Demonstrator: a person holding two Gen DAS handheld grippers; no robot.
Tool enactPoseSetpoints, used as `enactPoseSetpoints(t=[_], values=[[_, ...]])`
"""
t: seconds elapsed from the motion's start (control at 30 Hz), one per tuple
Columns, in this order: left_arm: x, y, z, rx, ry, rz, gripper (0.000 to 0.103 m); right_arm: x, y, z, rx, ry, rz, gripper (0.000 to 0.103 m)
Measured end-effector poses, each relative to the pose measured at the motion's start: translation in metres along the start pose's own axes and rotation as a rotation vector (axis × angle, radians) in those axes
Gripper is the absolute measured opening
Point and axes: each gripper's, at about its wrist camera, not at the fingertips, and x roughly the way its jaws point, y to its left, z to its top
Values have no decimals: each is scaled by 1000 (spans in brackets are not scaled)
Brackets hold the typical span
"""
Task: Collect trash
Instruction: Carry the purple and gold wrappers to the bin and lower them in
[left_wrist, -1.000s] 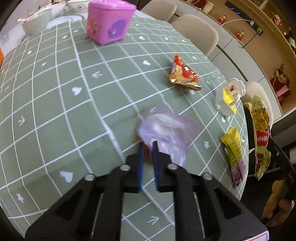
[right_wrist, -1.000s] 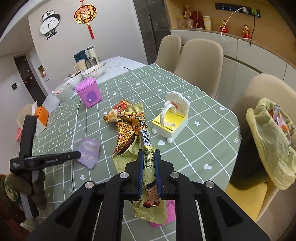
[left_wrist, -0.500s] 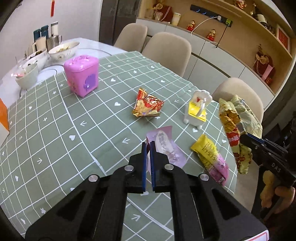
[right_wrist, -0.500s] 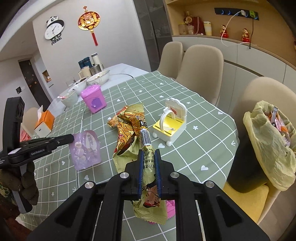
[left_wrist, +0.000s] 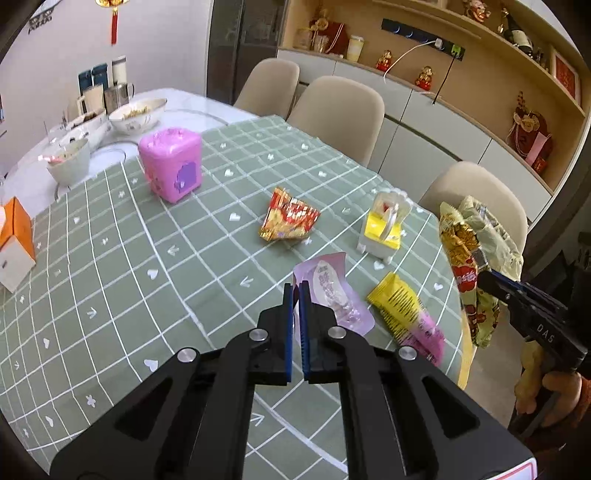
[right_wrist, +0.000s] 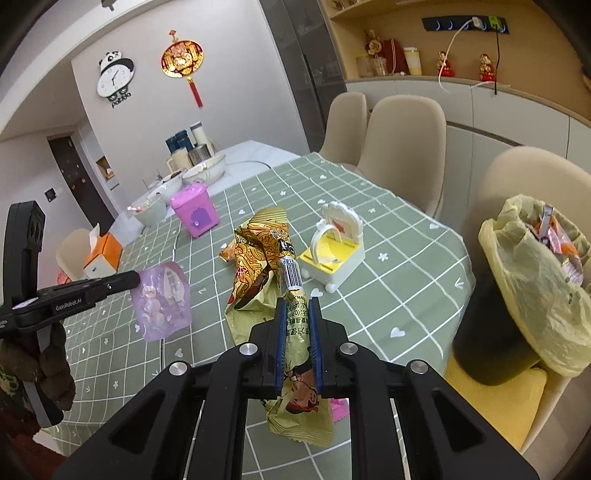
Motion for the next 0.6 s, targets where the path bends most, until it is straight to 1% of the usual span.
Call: enactPoseSetpoints(t=[0.17,0.33,0.47,0.6], values=[[-16,-20,20,13,-58,-16,3,-17,-6,12,-28,-32,-4,13],[-26,-50,48,29,-112,-69,3,-42,-23,33,-31,-68,-31,13],[-22,-83,74,42,-152,-127,3,-69,-47,48,-41,-110,-83,13],[-8,-127,97,67,-174,-204,3,-100,-86,64,-33,-158,-164,13]])
